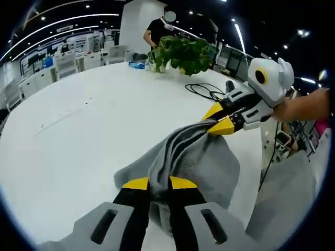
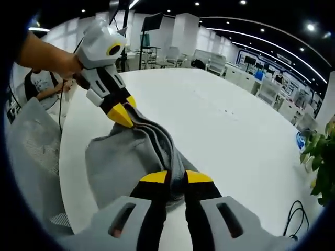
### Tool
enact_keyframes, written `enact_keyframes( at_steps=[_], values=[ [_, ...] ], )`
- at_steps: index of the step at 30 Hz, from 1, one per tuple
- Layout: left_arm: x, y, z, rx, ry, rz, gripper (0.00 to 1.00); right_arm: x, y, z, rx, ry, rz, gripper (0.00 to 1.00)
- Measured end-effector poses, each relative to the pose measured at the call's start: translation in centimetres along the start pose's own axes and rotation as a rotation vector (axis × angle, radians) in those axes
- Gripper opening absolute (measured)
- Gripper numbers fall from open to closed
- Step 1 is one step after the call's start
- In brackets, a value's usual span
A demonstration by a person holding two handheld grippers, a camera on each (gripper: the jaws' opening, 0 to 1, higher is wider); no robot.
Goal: Fold the towel on the table until its edges align and the towel forms a compact rectangular stack.
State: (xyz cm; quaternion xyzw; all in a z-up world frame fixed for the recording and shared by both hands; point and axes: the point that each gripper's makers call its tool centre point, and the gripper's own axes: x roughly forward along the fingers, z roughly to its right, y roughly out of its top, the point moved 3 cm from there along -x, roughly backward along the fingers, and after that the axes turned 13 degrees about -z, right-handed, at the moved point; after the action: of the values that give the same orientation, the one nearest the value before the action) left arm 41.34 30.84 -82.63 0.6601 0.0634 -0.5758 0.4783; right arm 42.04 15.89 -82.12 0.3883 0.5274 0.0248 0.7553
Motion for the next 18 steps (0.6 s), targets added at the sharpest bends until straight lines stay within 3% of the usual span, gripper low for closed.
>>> enact_keyframes(
  at_steps=[8,18],
  values=[
    [1.4,-0.4,-0.7,0.023,0.02,-0.036,0.14,1.2,0.0,0.5,-0.005,-0.008,-0.021,0.11],
    [1.4,-0.5,-1.7,0.048,0.076,-0.041,0.19,1.7,0.6,1.6,-0.003,-0.039,-0.005,0.1]
  ],
)
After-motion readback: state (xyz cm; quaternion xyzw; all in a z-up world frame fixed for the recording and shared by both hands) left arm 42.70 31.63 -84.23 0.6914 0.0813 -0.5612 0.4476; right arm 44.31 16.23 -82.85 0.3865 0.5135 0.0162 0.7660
